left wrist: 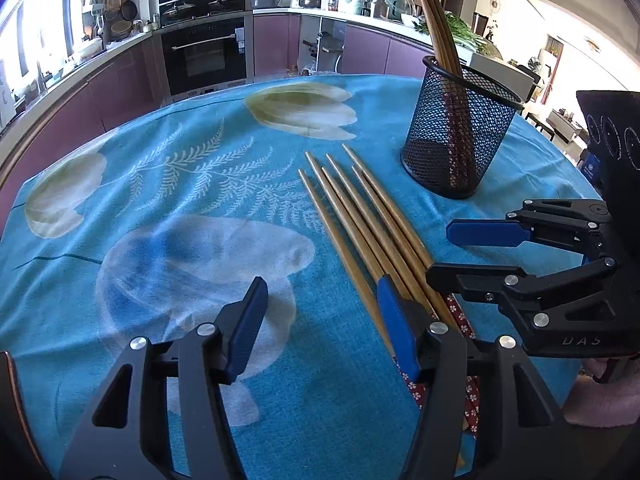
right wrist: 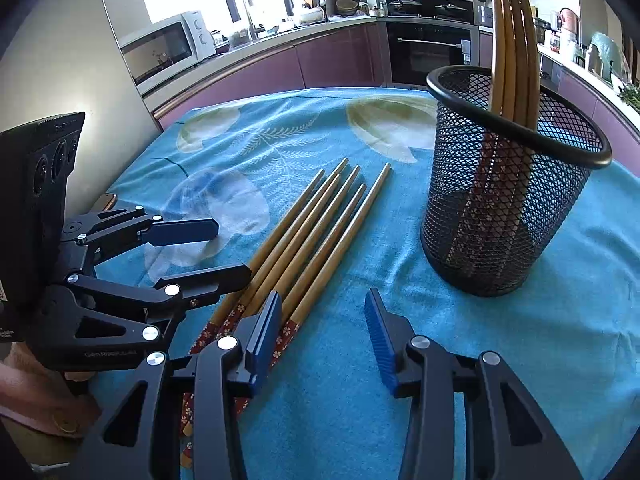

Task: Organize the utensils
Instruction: 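Move both open grippers back over the remaining chopsticks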

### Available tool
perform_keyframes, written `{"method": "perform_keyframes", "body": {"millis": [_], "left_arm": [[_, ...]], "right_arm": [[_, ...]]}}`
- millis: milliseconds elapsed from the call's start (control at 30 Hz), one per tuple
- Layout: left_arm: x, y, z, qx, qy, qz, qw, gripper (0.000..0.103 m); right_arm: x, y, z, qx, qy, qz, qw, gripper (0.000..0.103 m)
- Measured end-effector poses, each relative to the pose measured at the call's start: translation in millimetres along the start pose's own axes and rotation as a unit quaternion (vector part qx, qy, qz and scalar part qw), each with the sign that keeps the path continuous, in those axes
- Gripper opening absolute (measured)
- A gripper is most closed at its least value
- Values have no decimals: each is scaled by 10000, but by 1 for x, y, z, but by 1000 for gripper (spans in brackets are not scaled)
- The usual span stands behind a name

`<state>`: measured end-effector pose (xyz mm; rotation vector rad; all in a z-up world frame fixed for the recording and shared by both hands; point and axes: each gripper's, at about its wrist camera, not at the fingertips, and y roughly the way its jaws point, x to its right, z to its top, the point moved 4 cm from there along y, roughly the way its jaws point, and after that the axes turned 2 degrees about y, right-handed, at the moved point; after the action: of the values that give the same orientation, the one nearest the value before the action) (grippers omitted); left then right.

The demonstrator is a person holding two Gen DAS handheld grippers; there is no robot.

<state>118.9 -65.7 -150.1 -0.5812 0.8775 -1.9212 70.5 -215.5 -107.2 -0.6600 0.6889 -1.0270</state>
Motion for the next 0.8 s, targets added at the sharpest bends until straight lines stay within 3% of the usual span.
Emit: {"method": "perform_keyframes", "body": {"millis": [167, 267, 633, 800], "left_arm": [[1, 2, 0, -14, 8, 5, 10000, 52], [-1, 4, -1, -44, 7, 88, 10000, 45], [-6, 12, 10, -145, -7, 21, 9999, 37], [-10, 19, 18, -160, -30, 14, 9999, 30]], "right_arm": [[4, -1, -1, -38, 1, -77, 10000, 35], [6, -3, -2, -67, -15, -140, 9999, 34], [4, 10, 11, -57, -137, -321, 9994, 33], [7, 17, 21, 16, -61, -380, 9993, 25]]}}
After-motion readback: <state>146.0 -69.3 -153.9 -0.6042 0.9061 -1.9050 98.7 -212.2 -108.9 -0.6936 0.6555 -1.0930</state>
